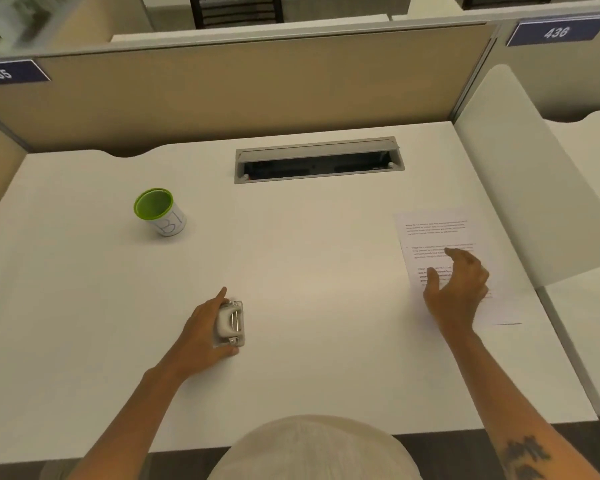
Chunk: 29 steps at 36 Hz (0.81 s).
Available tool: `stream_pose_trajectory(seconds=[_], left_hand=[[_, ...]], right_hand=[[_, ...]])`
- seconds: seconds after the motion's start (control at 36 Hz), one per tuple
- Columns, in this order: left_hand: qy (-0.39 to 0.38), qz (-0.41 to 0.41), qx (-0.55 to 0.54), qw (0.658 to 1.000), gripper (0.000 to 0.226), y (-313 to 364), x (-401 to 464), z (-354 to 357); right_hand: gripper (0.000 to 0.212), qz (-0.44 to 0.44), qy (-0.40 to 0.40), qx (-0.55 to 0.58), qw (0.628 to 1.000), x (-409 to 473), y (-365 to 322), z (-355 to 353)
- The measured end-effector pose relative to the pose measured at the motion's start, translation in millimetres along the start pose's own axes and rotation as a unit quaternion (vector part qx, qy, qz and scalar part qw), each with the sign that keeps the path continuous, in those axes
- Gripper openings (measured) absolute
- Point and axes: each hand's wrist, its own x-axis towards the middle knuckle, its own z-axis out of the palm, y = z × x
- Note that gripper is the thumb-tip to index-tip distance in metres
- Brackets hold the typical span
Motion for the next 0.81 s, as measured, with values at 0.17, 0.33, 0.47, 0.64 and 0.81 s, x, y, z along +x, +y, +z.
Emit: stream_pose_trajectory(seconds=[0.17,0.33,0.47,0.64,0.81], left_hand=[[0.010,0.021,-0.016,1.000,0.125,0.8,-4.8,-3.3],[0.041,0.025,-0.028,0.998,0.121,-6.0,-9.6,-22.1],[0.048,0.017,-0.032,0.998,0.121,-26.2,-15.8,-54.6],[0.044,0.012,-0.040,0.998,0.121,-69.3,-23.1,-96.7],[0.054,0.010,-0.035,0.998,0.123,-117.5,-24.4,-132.6]], right_hand=[[0.033,-0.147,-0.054,0.091,0.983,-86.4,-41.8,30.2],[0.020,-0.198,-0.198,0.152,0.948,-153.3,-98.1,64.3],[0.011,-0.164,-0.289,0.136,0.933,-183.9,-134.9,95.4],[0.007,-0.136,-0.331,0.092,0.929,-204.8,-165.3,123.0],[0.005,-0.122,-0.346,0.070,0.928,-217.8,-185.7,136.8]])
